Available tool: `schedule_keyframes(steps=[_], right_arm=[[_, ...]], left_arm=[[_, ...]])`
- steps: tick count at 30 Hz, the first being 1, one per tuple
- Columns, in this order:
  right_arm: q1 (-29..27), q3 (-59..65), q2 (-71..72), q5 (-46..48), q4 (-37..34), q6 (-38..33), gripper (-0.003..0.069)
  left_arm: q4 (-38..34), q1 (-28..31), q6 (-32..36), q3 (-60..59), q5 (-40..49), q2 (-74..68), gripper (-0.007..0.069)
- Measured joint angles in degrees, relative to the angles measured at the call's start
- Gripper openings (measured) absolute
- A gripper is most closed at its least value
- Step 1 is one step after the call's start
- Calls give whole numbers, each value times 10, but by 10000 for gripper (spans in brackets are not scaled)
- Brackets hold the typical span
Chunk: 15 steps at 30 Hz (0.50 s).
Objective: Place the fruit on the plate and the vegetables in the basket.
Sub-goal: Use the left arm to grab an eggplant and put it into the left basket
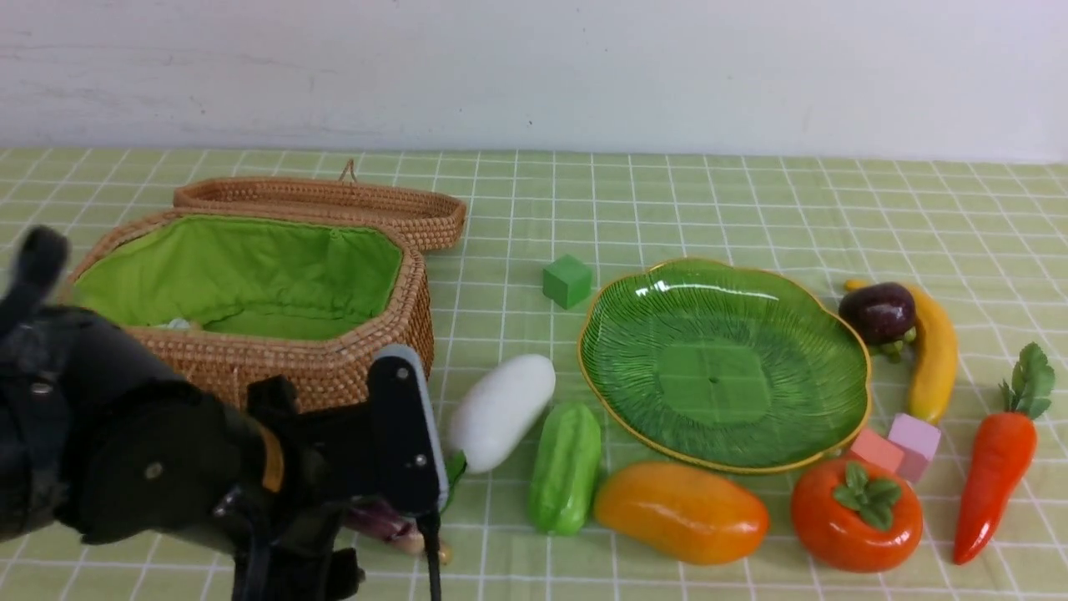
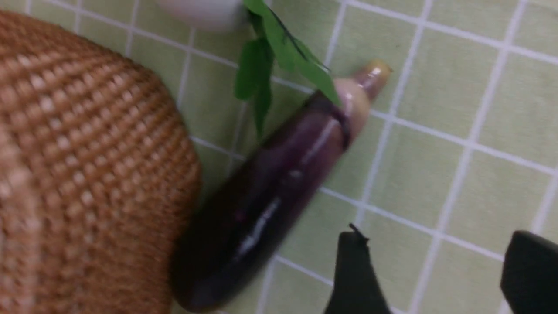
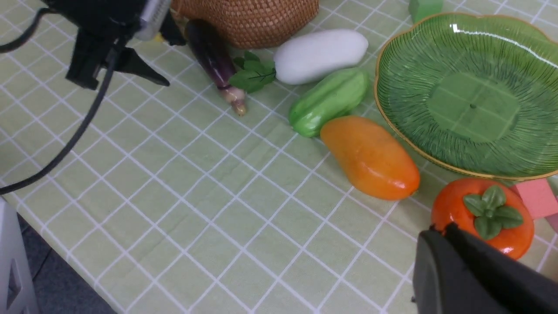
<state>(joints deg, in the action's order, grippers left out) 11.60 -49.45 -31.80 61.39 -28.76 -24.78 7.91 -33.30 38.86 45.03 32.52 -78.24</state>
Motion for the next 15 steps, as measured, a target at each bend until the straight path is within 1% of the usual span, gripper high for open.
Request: schedule_keyframes(steps=[1,3,6,9,10,11,12,15], right_arm=[[1,0,0,0,0,0,14],[1,0,0,0,0,0,14],[1,0,0,0,0,-1,15],[1,0,0,10,-1,-1,16],[1,0,0,10,-1,-1,16],[1,0,0,12,-1,-1,18],[1,0,0,12,-1,-1,19],[1,0,0,13,-1,-1,22]], left_arm=[[16,0,6,1,-16,-12,514],[54,0,13,2,-45,-39,559],[107,0,15,2,-63,-70,568],[153,0,-3,2,-80,-101,551],[155,0,-3,2,-80,-101,549],[173,0,-13,2,-85,-113,531],[178,0,-15,2,-86,-116,529],[203,0,-26,2,-98,-137,486]])
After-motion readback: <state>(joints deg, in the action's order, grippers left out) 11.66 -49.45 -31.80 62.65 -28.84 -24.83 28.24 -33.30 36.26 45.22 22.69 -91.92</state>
